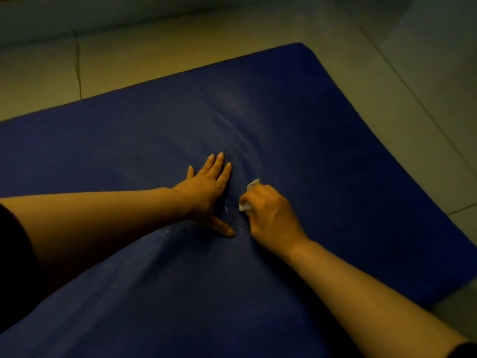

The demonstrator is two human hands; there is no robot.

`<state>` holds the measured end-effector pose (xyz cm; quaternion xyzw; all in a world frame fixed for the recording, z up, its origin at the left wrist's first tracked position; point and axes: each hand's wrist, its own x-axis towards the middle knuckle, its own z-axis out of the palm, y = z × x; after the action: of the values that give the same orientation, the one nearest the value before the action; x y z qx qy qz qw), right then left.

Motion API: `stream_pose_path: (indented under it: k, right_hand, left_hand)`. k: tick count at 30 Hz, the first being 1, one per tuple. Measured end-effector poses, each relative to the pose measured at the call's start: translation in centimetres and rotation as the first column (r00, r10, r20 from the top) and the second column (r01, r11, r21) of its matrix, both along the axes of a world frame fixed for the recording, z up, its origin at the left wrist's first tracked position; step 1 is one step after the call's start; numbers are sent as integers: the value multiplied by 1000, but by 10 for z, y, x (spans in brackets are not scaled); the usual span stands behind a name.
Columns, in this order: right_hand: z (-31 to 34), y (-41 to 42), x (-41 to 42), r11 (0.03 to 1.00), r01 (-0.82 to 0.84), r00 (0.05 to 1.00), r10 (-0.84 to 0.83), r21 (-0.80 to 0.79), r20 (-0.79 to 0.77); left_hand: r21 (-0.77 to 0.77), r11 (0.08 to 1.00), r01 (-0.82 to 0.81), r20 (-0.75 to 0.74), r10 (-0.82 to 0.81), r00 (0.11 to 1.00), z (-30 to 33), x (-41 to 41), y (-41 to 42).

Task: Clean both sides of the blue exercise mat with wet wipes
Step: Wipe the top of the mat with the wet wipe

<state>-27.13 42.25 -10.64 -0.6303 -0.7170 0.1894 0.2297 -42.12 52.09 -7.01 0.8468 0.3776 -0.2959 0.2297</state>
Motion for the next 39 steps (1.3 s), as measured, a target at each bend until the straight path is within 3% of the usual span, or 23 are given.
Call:
stream_pose_path:
  k: [2,6,8,10,13,16,22,25,31,33,36,39]
  right_hand:
    - [1,7,19,998,22,998,-18,-53,61]
    - [4,19,76,928,372,925,-366,-39,100]
    - [7,14,75,891,452,887,-446,-29,120]
    - [8,6,56,909,415,907,-410,-35,97]
    - [12,-11,20,974,199,980,-198,-108,13]
    - [16,-14,23,980,50,999,-48,-194,10]
    - [15,-9,80,905,401,916,-397,-140,58]
    - [16,-11,60,917,368,928,-352,-155,118]
    - [23,-32,34,969,19,1000,-23,-246,-15]
    - [22,-28,57,975,71,997,-64,-210,41]
    - [15,-26,90,934,322,946,-310,-153,94]
    - [17,-37,68,935,327,944,-317,-135,86]
  left_hand:
    - [-8,1000,-8,7,8,1000,1,0,0]
    - [-15,1000,-8,10,8,1000,2,-1,3]
    - [-16,1000,-7,7,7,1000,1,-1,3]
    - [-9,1000,-4,4,4,1000,0,0,2]
    - [3,1000,-4,-2,4,1000,0,1,1]
    - [5,1000,-1,-7,1,1000,1,2,0]
    - [6,1000,5,-11,-5,1000,1,2,0]
    - [15,1000,7,-25,-7,1000,0,4,-1]
    - [40,999,14,-37,-13,999,3,3,-4]
    - [34,998,44,-61,-41,997,9,7,-5]
    - [71,974,214,12,-216,976,21,20,-18]
    - [161,926,343,175,-368,913,34,28,-39]
